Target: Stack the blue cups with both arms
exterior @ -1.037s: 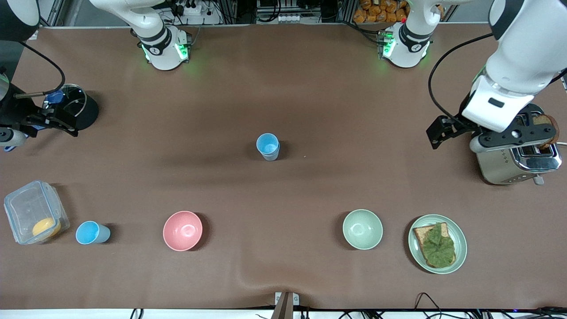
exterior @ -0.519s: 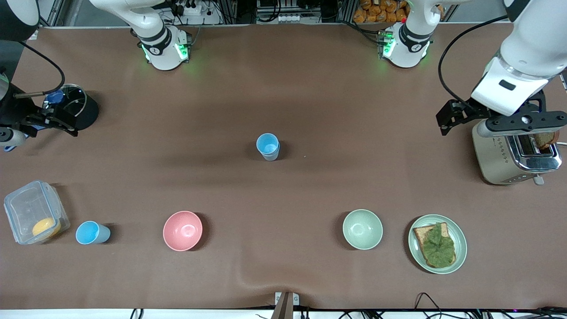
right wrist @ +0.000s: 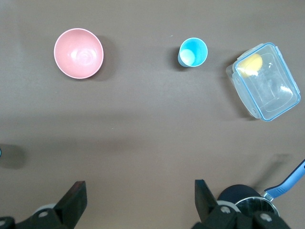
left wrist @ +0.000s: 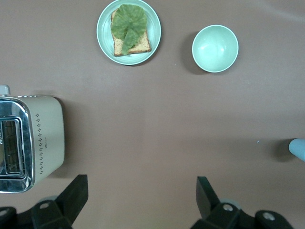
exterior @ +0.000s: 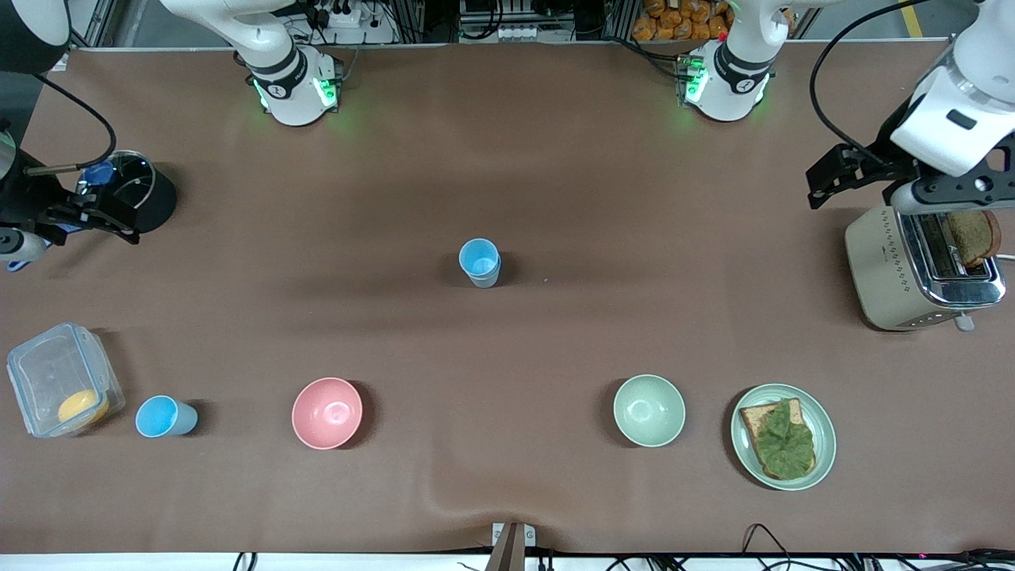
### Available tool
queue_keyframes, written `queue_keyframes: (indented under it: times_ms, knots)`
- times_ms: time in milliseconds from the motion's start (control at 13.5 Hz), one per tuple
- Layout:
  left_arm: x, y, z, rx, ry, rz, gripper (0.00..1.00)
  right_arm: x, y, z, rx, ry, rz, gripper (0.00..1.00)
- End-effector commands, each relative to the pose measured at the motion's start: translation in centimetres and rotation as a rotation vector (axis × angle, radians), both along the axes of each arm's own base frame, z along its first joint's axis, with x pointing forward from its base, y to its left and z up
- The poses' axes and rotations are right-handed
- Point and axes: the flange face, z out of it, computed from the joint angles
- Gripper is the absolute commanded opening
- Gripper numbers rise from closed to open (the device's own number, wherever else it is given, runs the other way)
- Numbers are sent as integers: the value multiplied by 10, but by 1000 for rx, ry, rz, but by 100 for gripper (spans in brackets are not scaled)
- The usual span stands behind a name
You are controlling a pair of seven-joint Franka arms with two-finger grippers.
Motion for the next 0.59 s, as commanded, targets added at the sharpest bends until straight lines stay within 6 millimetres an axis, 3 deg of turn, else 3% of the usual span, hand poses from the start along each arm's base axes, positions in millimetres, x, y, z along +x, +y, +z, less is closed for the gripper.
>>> queue_keyframes:
  times_ms: [0, 519]
  knots:
    - [-6, 14, 2, -18, 7, -57, 100, 2, 1, 4, 0, 2, 12, 100]
    - [-6, 33, 2, -13, 26, -51, 100, 1, -1, 3, 19, 10, 4, 100]
